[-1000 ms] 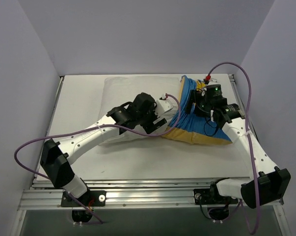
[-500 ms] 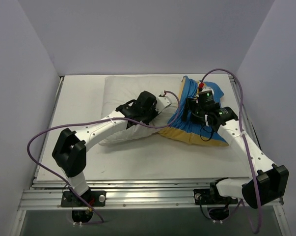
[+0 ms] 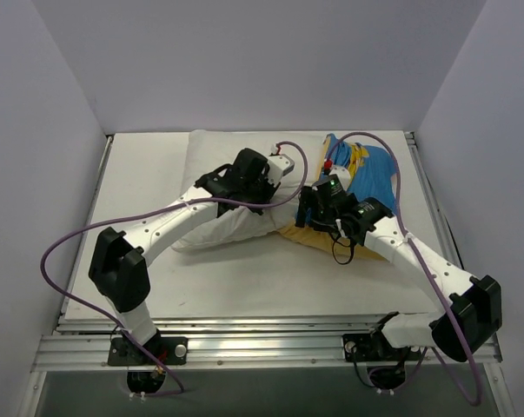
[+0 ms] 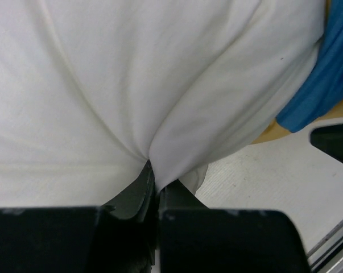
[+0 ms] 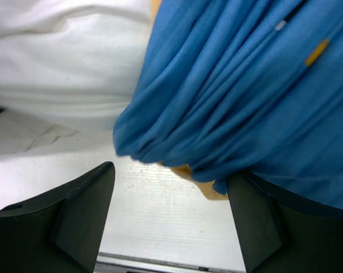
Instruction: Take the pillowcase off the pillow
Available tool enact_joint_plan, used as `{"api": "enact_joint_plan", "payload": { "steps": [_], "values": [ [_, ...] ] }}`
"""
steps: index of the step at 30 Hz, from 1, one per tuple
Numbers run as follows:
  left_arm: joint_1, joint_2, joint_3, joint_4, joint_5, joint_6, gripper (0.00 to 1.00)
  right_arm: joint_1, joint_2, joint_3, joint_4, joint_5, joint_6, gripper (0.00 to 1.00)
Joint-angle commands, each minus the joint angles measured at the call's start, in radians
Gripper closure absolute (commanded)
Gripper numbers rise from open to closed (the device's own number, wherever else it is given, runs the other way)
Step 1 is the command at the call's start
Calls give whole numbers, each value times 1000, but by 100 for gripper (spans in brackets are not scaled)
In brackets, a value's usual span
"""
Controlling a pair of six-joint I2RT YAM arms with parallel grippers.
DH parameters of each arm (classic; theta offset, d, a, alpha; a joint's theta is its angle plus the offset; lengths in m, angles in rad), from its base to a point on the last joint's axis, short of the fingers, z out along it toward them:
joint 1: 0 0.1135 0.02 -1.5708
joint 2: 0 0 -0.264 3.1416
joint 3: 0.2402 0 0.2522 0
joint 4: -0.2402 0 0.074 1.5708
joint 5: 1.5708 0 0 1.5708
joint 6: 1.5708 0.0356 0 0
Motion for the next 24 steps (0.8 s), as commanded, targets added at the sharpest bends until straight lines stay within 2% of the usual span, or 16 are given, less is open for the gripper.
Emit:
{"api": "enact_joint_plan", "payload": {
  "steps": [1, 2, 5, 6, 9, 10, 12, 14, 18, 21, 24],
  "values": [
    [-5, -77, 52, -23, 133, -90, 98, 8, 45, -51, 50, 74, 60, 28],
    [-4, -85, 54, -24, 133, -93, 98, 3, 53, -58, 47, 115, 60, 31],
    [21, -119, 48, -18, 99, -113, 98, -44, 91, -80, 21, 163, 48, 53],
    [36, -140, 23, -7, 88, -124, 98, -66, 102, -91, 25, 149, 20, 69],
    [131, -171, -6, -4, 58, -178, 98, -216, 84, -126, 30, 107, -15, 100],
    [156, -178, -8, -19, 29, -187, 98, -301, 73, -126, 15, 108, -40, 100],
    [222, -209, -6, -36, -20, -189, 98, -395, 32, -108, -4, 114, -69, 100],
    [299, -227, 9, -72, -92, -202, 98, -563, 6, -69, -37, 108, -109, 100],
    [425, -255, 60, -153, -114, -236, 98, -862, -76, 6, -67, 67, -160, 100],
    [437, -272, 67, -190, -114, -221, 98, -921, -74, 47, -84, 77, -150, 100],
    [427, -309, 0, -199, 3, -233, 98, -916, -76, 11, -41, -79, -161, 100]
  ]
}}
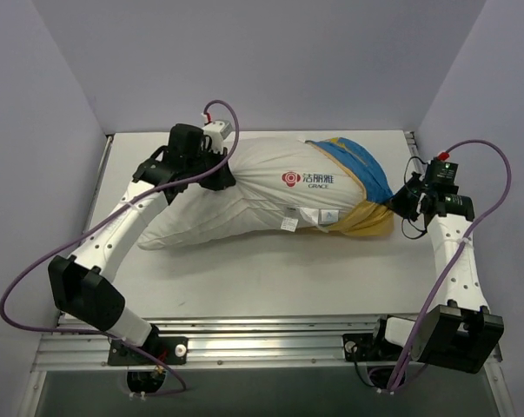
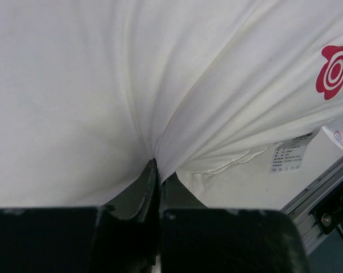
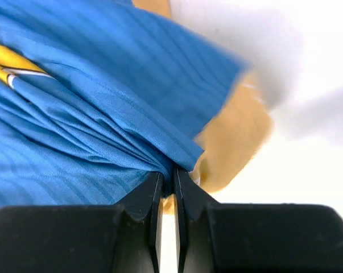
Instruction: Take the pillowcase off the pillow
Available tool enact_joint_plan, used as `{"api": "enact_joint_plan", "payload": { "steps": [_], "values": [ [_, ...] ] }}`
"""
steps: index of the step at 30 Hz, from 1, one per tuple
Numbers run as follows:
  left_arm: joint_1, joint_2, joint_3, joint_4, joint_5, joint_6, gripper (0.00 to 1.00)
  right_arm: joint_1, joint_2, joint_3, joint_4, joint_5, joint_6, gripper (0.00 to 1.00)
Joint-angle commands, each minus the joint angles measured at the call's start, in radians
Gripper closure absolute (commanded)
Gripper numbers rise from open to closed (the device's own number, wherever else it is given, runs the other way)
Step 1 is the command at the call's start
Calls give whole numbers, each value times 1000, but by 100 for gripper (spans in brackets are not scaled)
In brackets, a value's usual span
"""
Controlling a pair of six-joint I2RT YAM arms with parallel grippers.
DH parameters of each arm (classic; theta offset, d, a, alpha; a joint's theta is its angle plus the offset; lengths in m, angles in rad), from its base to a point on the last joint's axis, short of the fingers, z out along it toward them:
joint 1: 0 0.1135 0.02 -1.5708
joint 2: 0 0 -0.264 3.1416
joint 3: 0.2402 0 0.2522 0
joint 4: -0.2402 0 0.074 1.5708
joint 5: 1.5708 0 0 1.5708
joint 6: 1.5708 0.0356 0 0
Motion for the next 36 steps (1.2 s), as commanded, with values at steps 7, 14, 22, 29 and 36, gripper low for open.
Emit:
{"api": "enact_joint_plan", "payload": {
  "steps": [7, 14, 22, 29, 36],
  "values": [
    [7, -256, -222, -64, -12, 64, 67, -35, -111, 28, 16, 83, -182, 63],
    [11, -156, 25, -10, 5, 39, 5, 102, -91, 151, 82, 13, -258, 28],
    [19, 280, 524, -118, 111, 185, 6, 324, 183, 358, 96, 34, -330, 21],
    [13, 599, 728, -239, 250, 181, 4, 471, 533, 636, 61, 124, -393, 18],
    [-1, 480, 408, -104, 326, 158, 62, 540, 705, 683, -33, 154, -441, 17]
  ]
}}
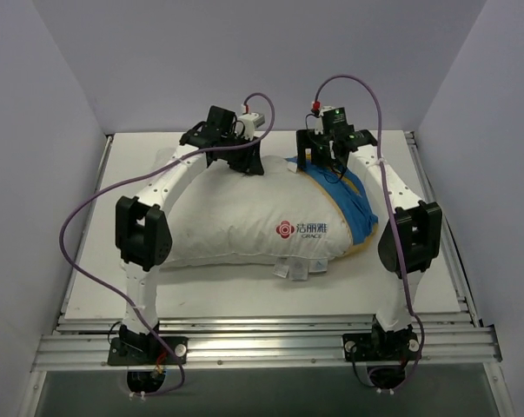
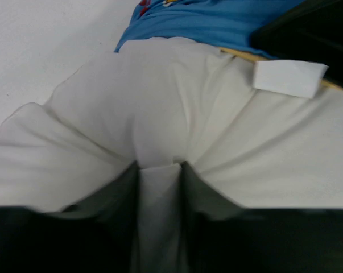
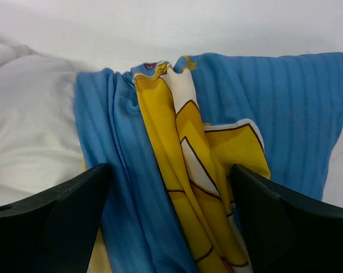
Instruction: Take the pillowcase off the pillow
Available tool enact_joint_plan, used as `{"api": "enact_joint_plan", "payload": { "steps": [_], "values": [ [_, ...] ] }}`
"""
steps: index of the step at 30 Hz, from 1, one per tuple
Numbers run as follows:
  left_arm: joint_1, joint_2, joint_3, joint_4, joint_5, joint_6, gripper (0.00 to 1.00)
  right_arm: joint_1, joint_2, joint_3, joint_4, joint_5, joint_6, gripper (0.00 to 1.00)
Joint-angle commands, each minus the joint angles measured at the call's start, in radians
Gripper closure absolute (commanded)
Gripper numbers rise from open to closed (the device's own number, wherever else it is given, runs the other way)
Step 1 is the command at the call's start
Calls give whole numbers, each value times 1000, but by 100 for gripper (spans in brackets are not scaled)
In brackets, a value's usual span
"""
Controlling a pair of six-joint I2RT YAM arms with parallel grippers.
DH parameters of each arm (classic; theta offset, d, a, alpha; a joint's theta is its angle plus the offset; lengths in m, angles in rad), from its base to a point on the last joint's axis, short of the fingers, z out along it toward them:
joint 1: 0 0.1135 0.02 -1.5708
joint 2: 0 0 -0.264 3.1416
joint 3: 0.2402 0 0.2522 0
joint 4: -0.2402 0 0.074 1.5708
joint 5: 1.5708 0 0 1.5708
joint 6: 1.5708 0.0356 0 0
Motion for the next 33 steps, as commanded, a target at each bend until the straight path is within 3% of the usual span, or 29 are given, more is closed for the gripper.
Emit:
{"api": "enact_joint_plan", "payload": {
  "steps": [1, 2, 3, 4, 6, 7, 8, 14, 18, 26, 30, 33],
  "values": [
    [-11, -122, -139, 7, 81, 12, 77, 20, 40, 9, -88, 26, -60, 19],
    [-8, -148, -158, 16, 74, 12, 91, 22, 49, 2, -115, 29, -68, 22],
    [-1, -160, -185, 19, 65, 5, 97, 19, 63, 5, -132, 59, -75, 27],
    [5, -175, -193, 21, 55, 5, 98, 14, 84, 6, -147, 79, -86, 46],
    [22, -220, -198, 12, 8, 0, 98, 0, 97, 23, -181, 128, -77, 72],
    [26, -234, -192, 6, -12, -5, 98, -12, 98, 29, -187, 206, -62, 91],
    [35, -264, -189, -10, -30, -8, 98, -55, 95, 34, -193, 217, -25, 98],
    [54, -408, -178, -76, -127, -75, 98, -346, -24, 57, -158, 216, 164, 100],
    [89, -505, -161, -82, -153, -136, 98, -450, -102, 132, -135, 253, 224, 100],
    [101, -640, -14, -125, -253, -176, 98, -524, -158, 357, -153, 290, 213, 100],
    [101, -644, 46, -119, -288, -196, 98, -524, -156, 449, -134, 170, 192, 100],
    [101, -593, 101, -99, -304, -242, 98, -518, -179, 443, -62, -12, 176, 100]
  ]
}}
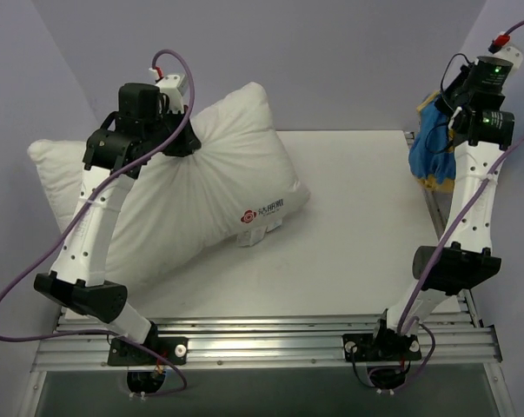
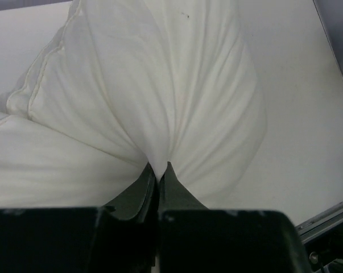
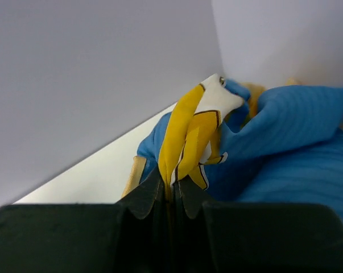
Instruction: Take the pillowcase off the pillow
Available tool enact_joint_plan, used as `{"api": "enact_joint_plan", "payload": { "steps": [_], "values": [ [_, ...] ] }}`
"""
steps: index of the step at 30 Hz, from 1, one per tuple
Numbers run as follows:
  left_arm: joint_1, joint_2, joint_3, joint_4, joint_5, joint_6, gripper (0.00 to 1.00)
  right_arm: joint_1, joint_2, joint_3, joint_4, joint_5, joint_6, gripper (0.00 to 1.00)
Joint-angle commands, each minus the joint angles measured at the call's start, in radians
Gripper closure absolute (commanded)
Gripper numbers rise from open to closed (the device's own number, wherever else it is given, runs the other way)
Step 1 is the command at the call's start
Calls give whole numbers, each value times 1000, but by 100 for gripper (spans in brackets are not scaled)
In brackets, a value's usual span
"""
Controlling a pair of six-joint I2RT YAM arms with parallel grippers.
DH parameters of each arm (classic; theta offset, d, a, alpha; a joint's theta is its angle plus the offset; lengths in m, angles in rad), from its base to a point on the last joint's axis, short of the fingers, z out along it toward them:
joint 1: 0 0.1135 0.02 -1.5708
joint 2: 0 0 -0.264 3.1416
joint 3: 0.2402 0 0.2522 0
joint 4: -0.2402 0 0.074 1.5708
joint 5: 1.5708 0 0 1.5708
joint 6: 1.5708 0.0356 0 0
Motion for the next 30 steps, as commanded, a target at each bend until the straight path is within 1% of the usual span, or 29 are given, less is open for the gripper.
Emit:
{"api": "enact_joint_plan", "payload": {
  "steps": [1, 2, 3, 6, 7, 8, 9, 10, 11, 12, 13, 14, 15, 16, 17, 19, 22, 25, 27, 28, 29, 30],
  "values": [
    [-9, 3, 149, 170, 11, -91, 98, 17, -43, 8, 86, -209, -25, 100],
    [-9, 20, 175, 199, -3, -103, 98, 36, -52, -5, 118, -217, -34, 100],
    [-7, 38, 186, 215, -47, -123, 98, 52, -66, -53, 136, -213, -34, 100],
    [0, 126, 229, 270, -102, -160, 98, 114, -121, -176, 205, -193, -26, 100],
    [5, 167, 232, 305, -118, -181, 98, 130, -146, -268, 216, -188, -20, 100],
    [11, 183, 220, 330, -118, -203, 98, 145, -155, -319, 244, -189, -16, 100],
    [19, 196, 204, 356, -124, -262, 98, 174, -167, -372, 261, -185, -5, 100],
    [32, 213, 181, 406, -138, -292, 98, 185, -193, -494, 303, -176, 7, 100],
    [39, 216, 157, 431, -171, -318, 98, 196, -207, -559, 322, -165, 20, 100],
    [43, 216, 88, 455, -203, -348, 98, 208, -222, -621, 342, -150, 30, 100],
    [54, 215, 51, 503, -242, -359, 98, 216, -253, -685, 363, -131, 53, 100],
    [60, 213, 14, 520, -304, -369, 98, 221, -265, -815, 404, -110, 69, 100],
    [71, 212, -59, 537, -325, -382, 98, 222, -281, -877, 420, -84, 84, 100],
    [80, 206, -99, 582, -340, -384, 98, 224, -301, -935, 437, -76, 108, 100],
    [103, 204, -139, 604, -368, -389, 98, 224, -305, -1036, 460, -71, 124, 100],
    [128, 200, -235, 645, -359, -418, 98, 227, -298, -1113, 462, -76, 156, 100],
    [152, 200, -332, 722, -304, -410, 98, 228, -255, -1238, 472, -100, 202, 100],
    [154, 210, -339, 715, -183, -381, 98, 228, -178, -1298, 474, -122, 225, 99],
    [152, 198, -343, 698, -147, -370, 80, 228, -141, -1304, 465, -153, 215, 94],
    [155, 177, -346, 677, -147, -364, 70, 254, -109, -1293, 445, -162, 205, 89],
    [155, 164, -336, 660, -124, -353, 50, 262, -98, -1283, 436, -165, 196, 86],
    [155, 151, -327, 638, -126, -325, 41, 282, -89, -1270, 420, -165, 170, 77]
  ]
}}
